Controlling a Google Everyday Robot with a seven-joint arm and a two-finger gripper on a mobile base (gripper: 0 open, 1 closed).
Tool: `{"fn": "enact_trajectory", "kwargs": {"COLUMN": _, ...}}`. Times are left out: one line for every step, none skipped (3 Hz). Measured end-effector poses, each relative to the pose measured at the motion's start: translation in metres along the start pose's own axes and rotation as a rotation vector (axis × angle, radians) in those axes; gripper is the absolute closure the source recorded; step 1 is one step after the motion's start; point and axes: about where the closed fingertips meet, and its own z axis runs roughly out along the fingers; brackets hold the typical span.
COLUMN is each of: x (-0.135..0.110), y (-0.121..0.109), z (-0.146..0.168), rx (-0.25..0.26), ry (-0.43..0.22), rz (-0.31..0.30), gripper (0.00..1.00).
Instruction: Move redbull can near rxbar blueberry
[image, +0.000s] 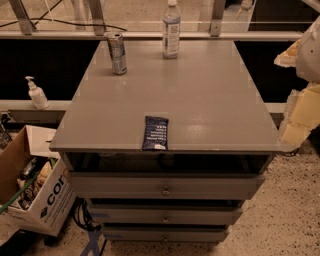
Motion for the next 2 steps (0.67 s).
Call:
{"fn": "enact_trajectory", "kwargs": {"x": 0.0000, "y": 0.0000, "z": 0.0000, "rx": 0.000, "ry": 0.000, "rz": 0.000, "gripper": 0.00}}
{"fn": "enact_trajectory", "kwargs": {"x": -0.0020, "y": -0.0029, "z": 0.0026, "rx": -0.001, "ry": -0.023, "rz": -0.003, "gripper": 0.00}}
